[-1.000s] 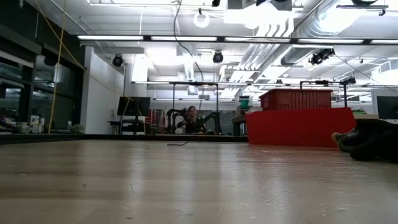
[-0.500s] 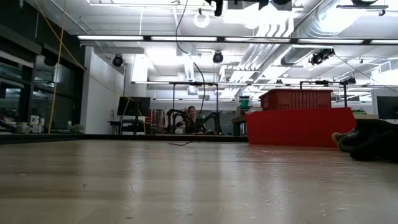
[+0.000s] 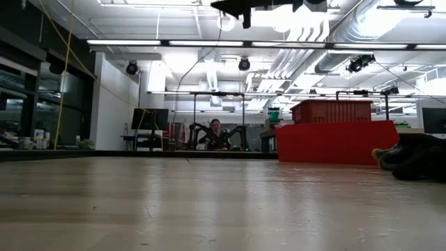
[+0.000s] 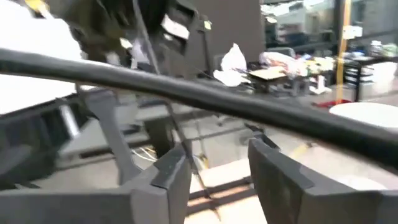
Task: Coil cords
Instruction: Coil the black wire on the spool
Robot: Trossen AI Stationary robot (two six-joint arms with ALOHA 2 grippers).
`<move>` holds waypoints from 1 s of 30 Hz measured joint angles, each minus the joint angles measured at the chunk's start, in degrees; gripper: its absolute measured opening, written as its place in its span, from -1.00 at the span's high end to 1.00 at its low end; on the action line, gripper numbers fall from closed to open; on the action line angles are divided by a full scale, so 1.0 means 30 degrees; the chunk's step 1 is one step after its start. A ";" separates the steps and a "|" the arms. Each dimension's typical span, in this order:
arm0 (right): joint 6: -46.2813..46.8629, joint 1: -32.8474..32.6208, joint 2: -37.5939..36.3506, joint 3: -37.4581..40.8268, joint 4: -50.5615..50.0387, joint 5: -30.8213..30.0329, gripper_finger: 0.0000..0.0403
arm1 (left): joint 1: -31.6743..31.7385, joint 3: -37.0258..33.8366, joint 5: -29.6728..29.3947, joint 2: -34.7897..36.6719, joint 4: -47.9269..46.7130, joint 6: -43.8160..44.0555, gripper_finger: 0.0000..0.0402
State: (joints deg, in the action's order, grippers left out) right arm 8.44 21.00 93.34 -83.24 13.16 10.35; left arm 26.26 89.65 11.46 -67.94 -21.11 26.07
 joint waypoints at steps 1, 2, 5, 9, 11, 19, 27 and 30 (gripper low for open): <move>-0.0262 -0.0004 0.0000 0.0000 -0.0303 -0.0279 0.24 | 0.0006 0.0000 0.0000 0.0006 0.0173 0.0007 0.98; -0.0499 -0.0004 0.0000 0.0000 -0.0580 -0.0327 0.22 | 0.0013 0.0000 -0.0007 0.0013 0.0255 0.0062 0.98; -0.0979 -0.0004 0.0000 0.0007 -0.1084 -0.0365 0.22 | 0.0035 0.0000 -0.0007 0.0104 0.0531 0.0188 0.98; -0.1259 -0.0004 0.0000 0.0007 -0.1185 -0.0322 0.22 | 0.0035 0.0000 -0.0007 0.0139 0.0603 0.0225 0.98; -0.1272 -0.0042 0.0000 0.0007 -0.1351 -0.0285 0.23 | 0.0092 0.0000 -0.0029 0.0094 0.0592 0.0211 0.98; -0.1834 -0.0040 0.0000 0.0007 -0.2597 -0.0228 0.31 | 0.0779 0.0000 -0.0059 0.0122 0.1189 0.0254 0.98; -0.1966 0.0004 0.0000 0.0007 -0.2684 -0.0266 0.35 | 0.1205 0.0015 -0.0041 0.0123 0.1160 0.0254 0.98; -0.1978 0.0020 0.0000 0.0007 -0.2793 -0.0409 0.45 | 0.1461 0.0015 -0.0056 0.0123 0.1160 0.0261 0.98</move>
State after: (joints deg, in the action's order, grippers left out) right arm 2.51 21.06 93.34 -83.22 4.78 9.13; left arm 30.65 89.69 11.29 -67.57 -17.63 26.85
